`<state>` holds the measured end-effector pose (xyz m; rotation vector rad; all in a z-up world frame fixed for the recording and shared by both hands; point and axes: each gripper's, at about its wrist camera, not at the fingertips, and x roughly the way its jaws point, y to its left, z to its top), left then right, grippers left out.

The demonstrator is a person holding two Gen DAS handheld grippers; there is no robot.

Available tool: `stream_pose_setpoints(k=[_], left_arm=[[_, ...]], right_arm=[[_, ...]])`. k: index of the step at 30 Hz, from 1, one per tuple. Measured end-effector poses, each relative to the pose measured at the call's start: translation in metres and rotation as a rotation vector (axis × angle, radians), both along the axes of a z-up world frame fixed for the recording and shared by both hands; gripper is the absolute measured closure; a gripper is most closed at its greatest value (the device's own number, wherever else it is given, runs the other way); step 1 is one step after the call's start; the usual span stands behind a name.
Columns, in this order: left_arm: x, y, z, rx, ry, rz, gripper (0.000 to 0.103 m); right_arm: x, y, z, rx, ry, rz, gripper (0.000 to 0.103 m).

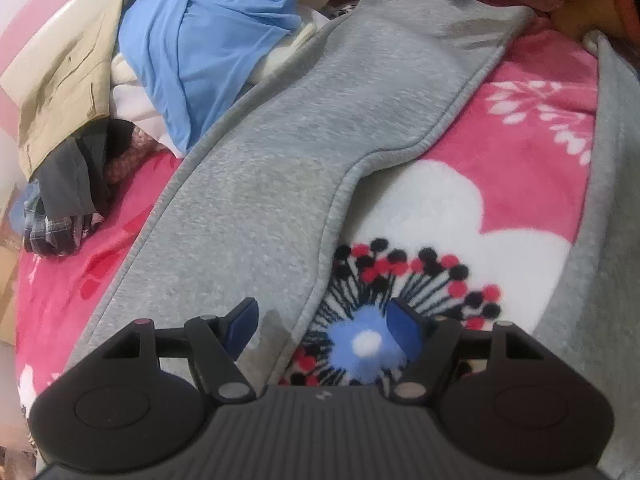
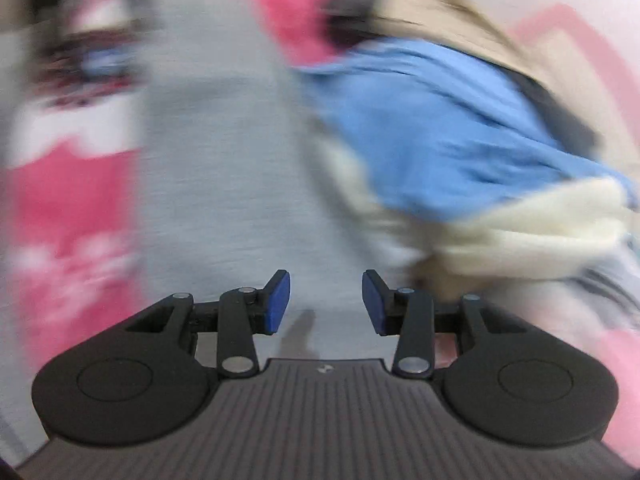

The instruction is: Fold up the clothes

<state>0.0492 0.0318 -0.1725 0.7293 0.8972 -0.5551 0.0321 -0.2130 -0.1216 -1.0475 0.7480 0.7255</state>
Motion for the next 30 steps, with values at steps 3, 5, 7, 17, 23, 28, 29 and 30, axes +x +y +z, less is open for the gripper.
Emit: stream_pose_setpoints(k=[3, 5, 7, 17, 23, 28, 29, 30], left_arm=[[-0.003, 0.002, -0.001, 0.008, -0.007, -0.007, 0.032], [-0.005, 0.003, -0.002, 0.015, -0.012, -0.014, 0.033], [-0.005, 0.004, -0.003, 0.023, -0.015, -0.019, 0.037], [-0.007, 0.003, -0.008, 0.01, 0.034, -0.057, 0.073], [-0.012, 0.004, -0.009, 0.028, 0.044, -0.102, 0.087], [-0.015, 0.004, -0.011, 0.035, 0.047, -0.125, 0.095], [-0.015, 0.005, -0.012, 0.038, 0.045, -0.126, 0.094], [-0.015, 0.005, -0.012, 0.04, 0.046, -0.126, 0.094]], right_arm=[[-0.039, 0.002, -0.028, -0.163, 0.038, 0.093, 0.064], [-0.054, -0.001, -0.046, -0.269, 0.025, 0.122, 0.064], [-0.06, -0.011, -0.062, -0.356, -0.008, 0.126, 0.064], [-0.049, -0.015, -0.097, -0.54, -0.085, 0.122, 0.097], [-0.058, -0.023, -0.096, -0.74, -0.165, 0.228, 0.1], [-0.089, -0.038, -0.096, -0.754, -0.064, 0.247, 0.1], [-0.093, -0.038, -0.097, -0.762, -0.06, 0.254, 0.1], [-0.097, -0.039, -0.098, -0.771, -0.057, 0.262, 0.099]])
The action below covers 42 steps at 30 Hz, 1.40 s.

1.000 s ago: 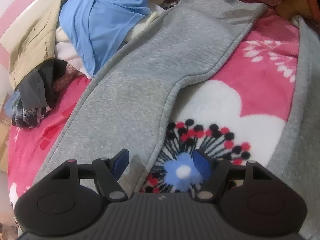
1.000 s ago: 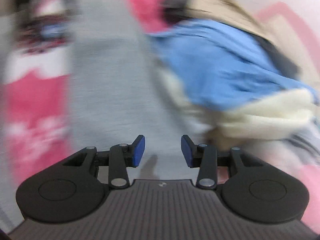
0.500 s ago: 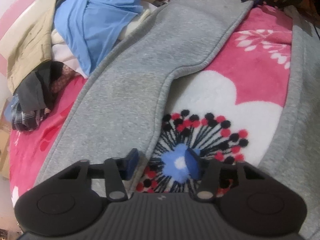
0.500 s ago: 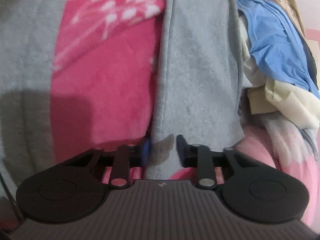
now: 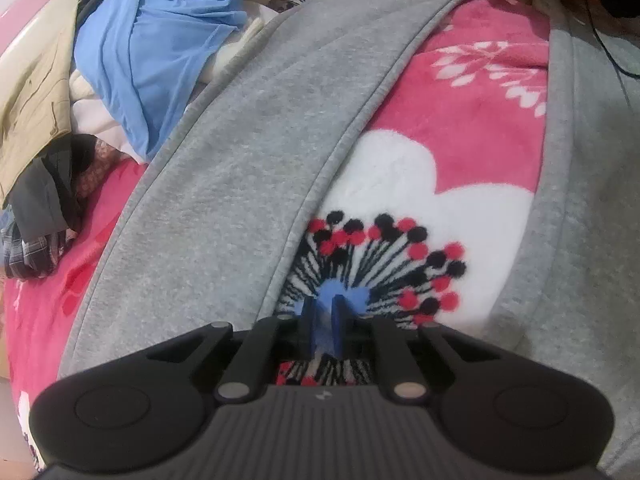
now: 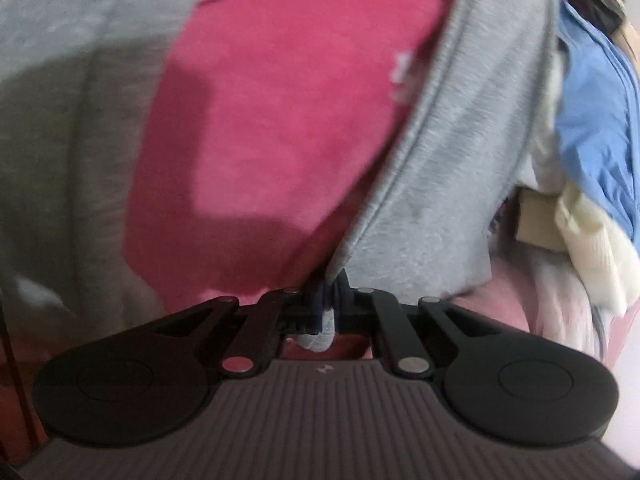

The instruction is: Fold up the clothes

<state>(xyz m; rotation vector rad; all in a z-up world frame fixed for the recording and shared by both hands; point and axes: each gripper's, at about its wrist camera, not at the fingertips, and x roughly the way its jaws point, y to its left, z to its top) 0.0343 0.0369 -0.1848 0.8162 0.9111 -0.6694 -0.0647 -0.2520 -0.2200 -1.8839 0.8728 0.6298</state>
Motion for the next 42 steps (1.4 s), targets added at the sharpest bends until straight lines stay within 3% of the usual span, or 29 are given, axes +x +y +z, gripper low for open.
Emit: stream_pose_setpoints(k=[3, 5, 9, 11, 13, 15, 17, 21, 22, 24, 28, 30, 31, 34, 37, 38, 40, 42], left_arm=[[0.001, 0.001, 0.002, 0.005, -0.001, -0.002, 0.088], [0.0, 0.003, 0.006, 0.004, -0.002, -0.007, 0.079], [0.001, 0.011, 0.023, -0.023, -0.002, -0.004, 0.069], [0.006, 0.015, 0.031, -0.048, -0.013, 0.024, 0.067], [0.015, 0.016, 0.033, -0.072, -0.02, 0.068, 0.066], [0.025, 0.015, 0.03, -0.085, -0.015, 0.115, 0.066], [0.033, 0.013, 0.022, -0.081, 0.004, 0.157, 0.066], [0.034, 0.014, 0.008, -0.049, 0.042, 0.184, 0.065], [0.031, 0.017, 0.006, -0.043, 0.041, 0.176, 0.063], [0.025, 0.023, 0.003, -0.035, 0.038, 0.168, 0.06], [0.021, 0.037, 0.002, -0.057, 0.05, 0.194, 0.056], [0.022, 0.04, 0.002, -0.06, 0.054, 0.202, 0.054], [0.023, 0.04, 0.002, -0.06, 0.054, 0.204, 0.052], [0.023, 0.037, 0.003, -0.05, 0.054, 0.206, 0.052], [0.023, 0.034, 0.003, -0.034, 0.047, 0.198, 0.052], [0.023, 0.032, 0.002, -0.029, 0.045, 0.197, 0.052], [0.021, 0.033, 0.002, -0.028, 0.045, 0.209, 0.052], [0.017, 0.034, 0.002, -0.033, 0.045, 0.219, 0.052]], right_arm=[[-0.007, -0.001, 0.002, 0.007, 0.014, -0.023, 0.095], [-0.005, 0.001, 0.011, 0.022, 0.038, -0.064, 0.087], [-0.005, 0.005, 0.052, 0.036, 0.074, -0.131, 0.084], [0.006, 0.017, 0.083, 0.149, 0.055, -0.142, 0.084], [0.021, 0.034, 0.114, 0.331, 0.027, -0.152, 0.082], [0.047, 0.055, 0.126, 0.524, 0.015, -0.151, 0.078], [0.074, 0.075, 0.122, 0.674, 0.02, -0.171, 0.078], [0.13, 0.097, 0.082, 0.772, -0.037, -0.217, 0.079], [0.146, 0.095, 0.072, 0.787, -0.011, -0.258, 0.08], [0.183, 0.077, 0.047, 0.726, 0.038, -0.344, 0.081], [0.213, 0.034, 0.019, 0.456, -0.145, -0.394, 0.084], [0.226, 0.018, 0.015, 0.355, -0.211, -0.448, 0.095], [0.228, 0.014, 0.016, 0.317, -0.248, -0.441, 0.096], [0.216, 0.027, 0.047, 0.441, -0.267, -0.39, 0.095], [0.19, 0.054, 0.077, 0.68, -0.065, -0.33, 0.096], [0.185, 0.061, 0.073, 0.689, -0.009, -0.31, 0.096], [0.184, 0.068, 0.05, 0.619, 0.037, -0.293, 0.096], [0.197, 0.052, 0.012, 0.407, -0.125, -0.264, 0.096]])
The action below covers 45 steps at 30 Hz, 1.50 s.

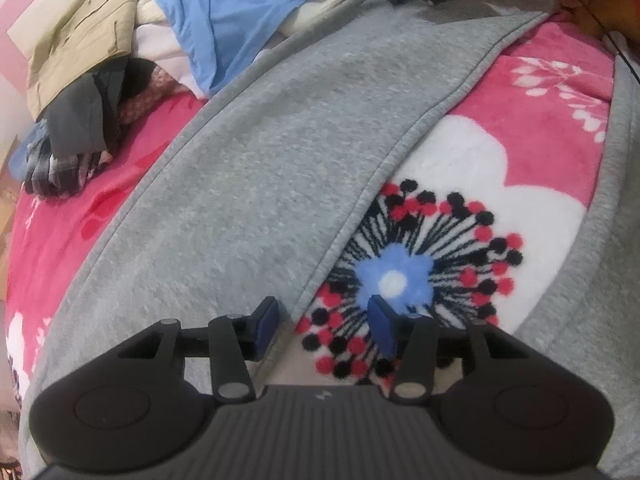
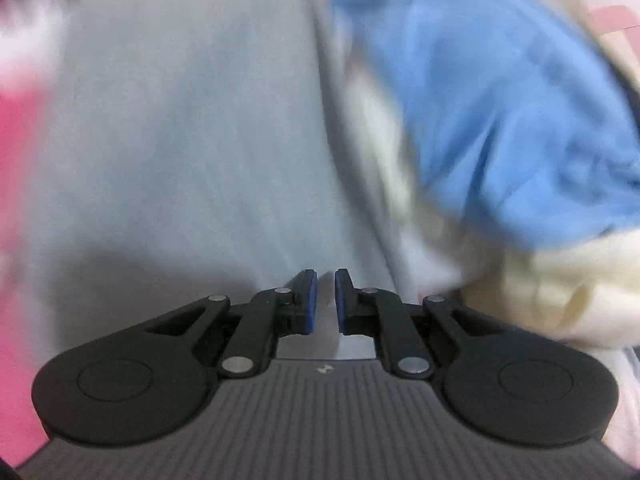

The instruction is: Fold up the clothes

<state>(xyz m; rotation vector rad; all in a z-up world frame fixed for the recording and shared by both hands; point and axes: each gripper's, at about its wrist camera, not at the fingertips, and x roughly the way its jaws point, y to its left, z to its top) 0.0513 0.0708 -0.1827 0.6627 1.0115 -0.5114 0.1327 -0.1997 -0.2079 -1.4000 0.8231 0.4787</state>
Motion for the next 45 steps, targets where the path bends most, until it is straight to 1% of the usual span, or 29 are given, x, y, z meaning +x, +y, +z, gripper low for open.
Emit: stream_pose_setpoints(k=[2, 3, 4, 6, 7, 8, 10, 12, 15, 16, 18, 19, 20, 21, 24, 25, 28, 29, 31, 32, 33, 34, 37, 41, 43, 45], left_arm=[[-0.005, 0.003, 0.0, -0.013, 0.002, 0.008, 0.052], [-0.008, 0.006, 0.0, -0.024, 0.007, 0.016, 0.052], [-0.01, 0.008, 0.0, -0.036, 0.012, 0.024, 0.052], [-0.011, 0.012, -0.001, -0.062, 0.023, 0.044, 0.052], [-0.01, 0.014, -0.002, -0.07, 0.026, 0.052, 0.052], [-0.01, 0.014, -0.002, -0.074, 0.029, 0.055, 0.052], [-0.008, 0.013, 0.0, -0.07, 0.034, 0.055, 0.052], [-0.009, 0.01, 0.003, -0.063, 0.02, 0.055, 0.052], [-0.014, 0.007, 0.005, -0.062, 0.014, 0.05, 0.052], [-0.016, 0.006, 0.005, -0.062, 0.014, 0.047, 0.052], [-0.019, 0.006, 0.003, -0.059, 0.015, 0.036, 0.052], [-0.02, 0.006, 0.002, -0.059, 0.015, 0.033, 0.052], [-0.02, 0.007, 0.001, -0.059, 0.016, 0.031, 0.052], [-0.02, 0.007, 0.001, -0.063, 0.018, 0.032, 0.052], [-0.017, 0.009, 0.003, -0.07, 0.016, 0.035, 0.051], [-0.017, 0.01, 0.003, -0.071, 0.014, 0.034, 0.051], [-0.015, 0.011, 0.004, -0.072, 0.012, 0.032, 0.051], [-0.014, 0.011, 0.004, -0.072, 0.012, 0.031, 0.051], [-0.014, 0.01, 0.003, -0.066, 0.012, 0.03, 0.051], [-0.013, 0.01, 0.003, -0.065, 0.011, 0.034, 0.051], [-0.014, 0.009, 0.003, -0.066, 0.01, 0.038, 0.051], [-0.015, 0.009, 0.003, -0.066, 0.009, 0.036, 0.051], [-0.018, 0.009, 0.003, -0.062, 0.008, 0.032, 0.051], [-0.018, 0.01, 0.002, -0.07, 0.013, 0.041, 0.05], [-0.019, 0.01, 0.004, -0.069, 0.009, 0.033, 0.05], [-0.019, 0.01, 0.007, -0.07, -0.001, 0.023, 0.05]], right_arm=[[0.013, -0.02, -0.016, -0.163, -0.098, -0.053, 0.096], [0.014, -0.024, -0.008, -0.137, -0.109, -0.081, 0.096], [0.012, -0.026, 0.005, -0.079, -0.108, -0.108, 0.096], [-0.003, -0.018, 0.038, 0.074, -0.108, -0.111, 0.096], [-0.014, -0.01, 0.053, 0.157, -0.093, -0.089, 0.095], [-0.024, -0.001, 0.066, 0.246, -0.052, -0.061, 0.096], [-0.039, 0.018, 0.08, 0.393, 0.05, -0.007, 0.096], [-0.045, 0.037, 0.073, 0.432, 0.109, 0.046, 0.096], [-0.028, 0.044, 0.047, 0.405, 0.16, 0.04, 0.096], [-0.019, 0.043, 0.037, 0.395, 0.138, 0.038, 0.096], [-0.001, 0.035, 0.039, 0.419, 0.064, -0.043, 0.096], [0.007, 0.03, 0.041, 0.434, 0.026, -0.089, 0.098], [0.015, 0.026, 0.042, 0.443, 0.014, -0.119, 0.103], [0.023, 0.023, 0.044, 0.449, 0.011, -0.144, 0.103], [0.021, 0.021, 0.051, 0.424, 0.009, -0.145, 0.103], [0.02, 0.017, 0.059, 0.471, 0.04, -0.17, 0.103], [0.018, 0.005, 0.09, 0.665, 0.165, -0.272, 0.103], [0.021, 0.002, 0.093, 0.725, 0.212, -0.316, 0.103], [0.03, -0.003, 0.08, 0.76, 0.213, -0.427, 0.103], [0.035, -0.009, 0.073, 0.767, 0.172, -0.489, 0.103], [0.044, -0.016, 0.069, 0.815, 0.146, -0.556, 0.103], [0.058, -0.027, 0.069, 0.898, 0.146, -0.64, 0.103], [0.084, -0.052, 0.072, 1.032, 0.184, -0.799, 0.103], [0.075, -0.076, 0.091, 1.037, 0.213, -0.79, 0.103], [0.062, -0.094, 0.114, 1.034, 0.24, -0.758, 0.099], [0.045, -0.123, 0.136, 0.998, 0.23, -0.729, 0.097]])
